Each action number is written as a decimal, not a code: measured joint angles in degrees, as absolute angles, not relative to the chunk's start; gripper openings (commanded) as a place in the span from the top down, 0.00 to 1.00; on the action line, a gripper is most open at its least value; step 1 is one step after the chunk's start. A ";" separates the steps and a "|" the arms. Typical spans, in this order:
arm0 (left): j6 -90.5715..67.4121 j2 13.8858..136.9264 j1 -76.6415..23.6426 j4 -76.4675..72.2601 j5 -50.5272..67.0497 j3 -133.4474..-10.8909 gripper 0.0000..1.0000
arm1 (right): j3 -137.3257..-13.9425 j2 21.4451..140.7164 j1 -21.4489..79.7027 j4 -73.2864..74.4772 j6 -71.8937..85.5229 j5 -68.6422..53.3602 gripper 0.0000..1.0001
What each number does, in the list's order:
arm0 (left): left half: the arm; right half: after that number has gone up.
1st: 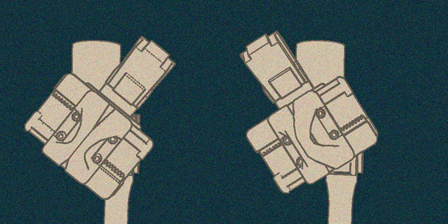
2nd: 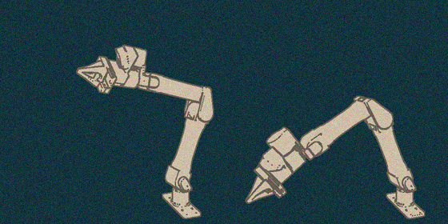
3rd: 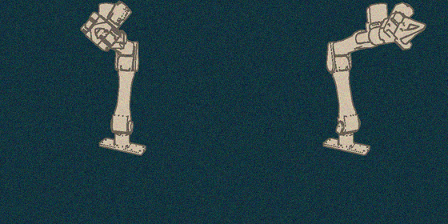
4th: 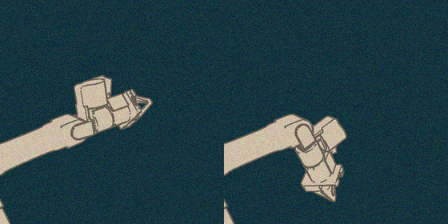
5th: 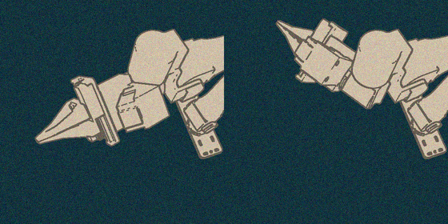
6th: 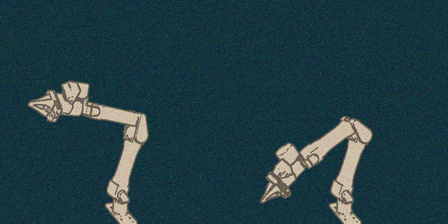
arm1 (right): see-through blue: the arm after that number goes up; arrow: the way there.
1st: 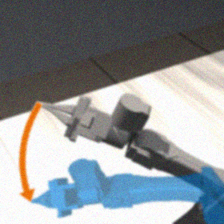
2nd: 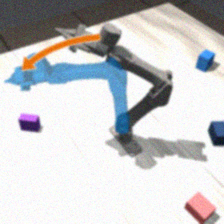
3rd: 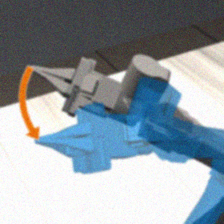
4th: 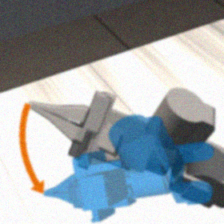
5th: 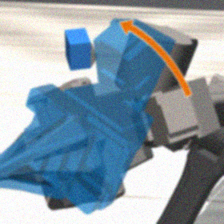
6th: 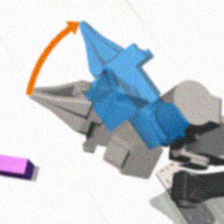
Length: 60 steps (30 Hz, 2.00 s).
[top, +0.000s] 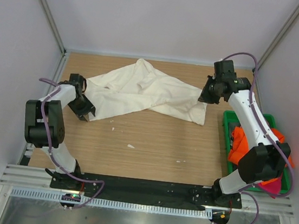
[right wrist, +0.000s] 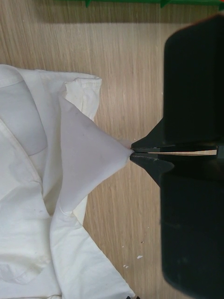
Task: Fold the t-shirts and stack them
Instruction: Flatten the tshirt out
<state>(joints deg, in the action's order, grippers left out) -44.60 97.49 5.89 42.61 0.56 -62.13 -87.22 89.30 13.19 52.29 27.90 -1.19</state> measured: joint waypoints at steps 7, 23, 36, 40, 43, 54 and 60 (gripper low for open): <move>-44.75 100.38 6.98 41.19 1.10 -62.22 0.55 | -87.18 89.30 13.19 52.29 27.70 -1.67 0.99; -48.05 101.06 7.53 38.48 5.13 -61.25 1.00 | -87.26 89.30 13.19 52.31 27.75 -1.80 0.99; -46.19 86.50 7.53 45.32 0.58 -74.06 1.00 | -101.21 96.73 6.79 52.84 33.19 -0.51 0.99; -44.75 83.79 7.53 46.63 -1.02 -89.21 1.00 | -107.98 96.18 3.81 51.64 34.06 -0.32 0.99; -44.05 83.66 7.51 46.37 0.14 -98.78 1.00 | -112.20 93.41 2.63 50.57 34.46 -0.27 0.99; -37.98 81.12 2.33 45.65 3.70 -118.72 1.00 | -119.31 72.29 2.76 38.33 27.33 -1.61 0.99; -31.92 74.28 -0.73 44.80 1.63 -129.08 1.00 | -118.43 60.55 2.76 30.83 21.17 -1.56 0.99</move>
